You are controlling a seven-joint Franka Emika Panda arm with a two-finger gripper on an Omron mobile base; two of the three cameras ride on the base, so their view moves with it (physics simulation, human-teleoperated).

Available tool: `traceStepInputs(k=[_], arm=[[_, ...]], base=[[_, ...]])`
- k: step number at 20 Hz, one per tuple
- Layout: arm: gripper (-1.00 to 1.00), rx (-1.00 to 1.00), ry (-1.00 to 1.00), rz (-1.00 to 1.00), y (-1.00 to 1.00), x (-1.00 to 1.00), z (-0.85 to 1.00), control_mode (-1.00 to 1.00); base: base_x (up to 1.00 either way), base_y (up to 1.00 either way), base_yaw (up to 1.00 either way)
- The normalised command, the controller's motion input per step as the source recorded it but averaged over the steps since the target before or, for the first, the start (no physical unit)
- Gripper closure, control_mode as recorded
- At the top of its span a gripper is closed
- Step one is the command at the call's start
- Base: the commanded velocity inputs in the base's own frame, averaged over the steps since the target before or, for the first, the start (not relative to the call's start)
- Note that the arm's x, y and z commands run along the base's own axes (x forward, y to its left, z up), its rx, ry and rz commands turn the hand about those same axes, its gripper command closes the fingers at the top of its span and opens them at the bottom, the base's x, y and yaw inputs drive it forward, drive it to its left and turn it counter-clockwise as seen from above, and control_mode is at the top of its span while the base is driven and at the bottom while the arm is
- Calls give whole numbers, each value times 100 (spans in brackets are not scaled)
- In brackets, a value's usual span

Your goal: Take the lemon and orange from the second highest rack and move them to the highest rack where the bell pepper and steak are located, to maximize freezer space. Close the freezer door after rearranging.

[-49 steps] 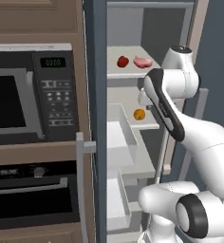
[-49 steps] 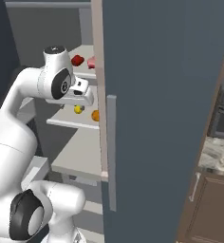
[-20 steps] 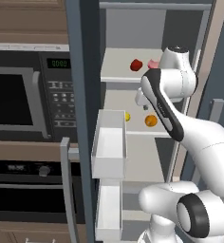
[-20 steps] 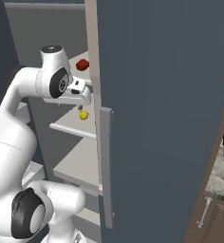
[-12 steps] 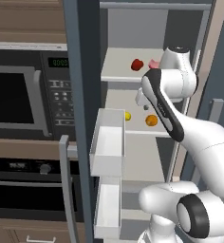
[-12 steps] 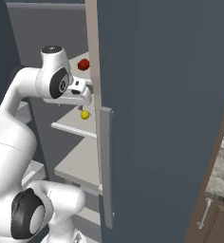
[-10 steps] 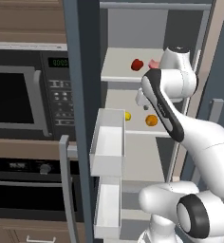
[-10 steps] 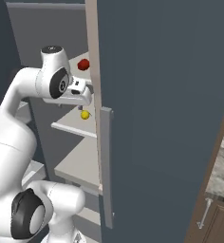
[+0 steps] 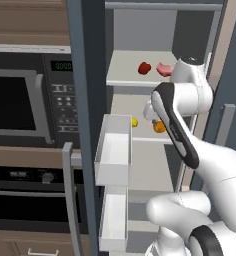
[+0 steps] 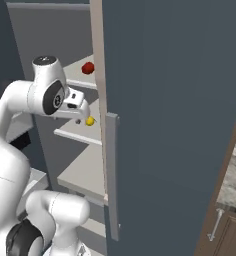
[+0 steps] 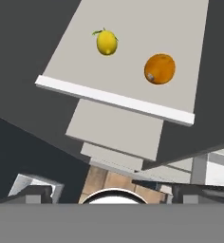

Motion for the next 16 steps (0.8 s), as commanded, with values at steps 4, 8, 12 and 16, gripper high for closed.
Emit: traceStepInputs(k=[4, 8, 12, 16], arm=[[-100, 17, 0, 0, 16, -42, -10, -100], [-100, 19, 0, 0, 50, -28, -12, -100], [-100, 15, 0, 0, 60, -28, -15, -100], [-100, 8, 0, -8, 75, -20, -20, -100]], base=[[0, 0, 0], [0, 0, 0], [0, 0, 0], [0, 0, 0]])
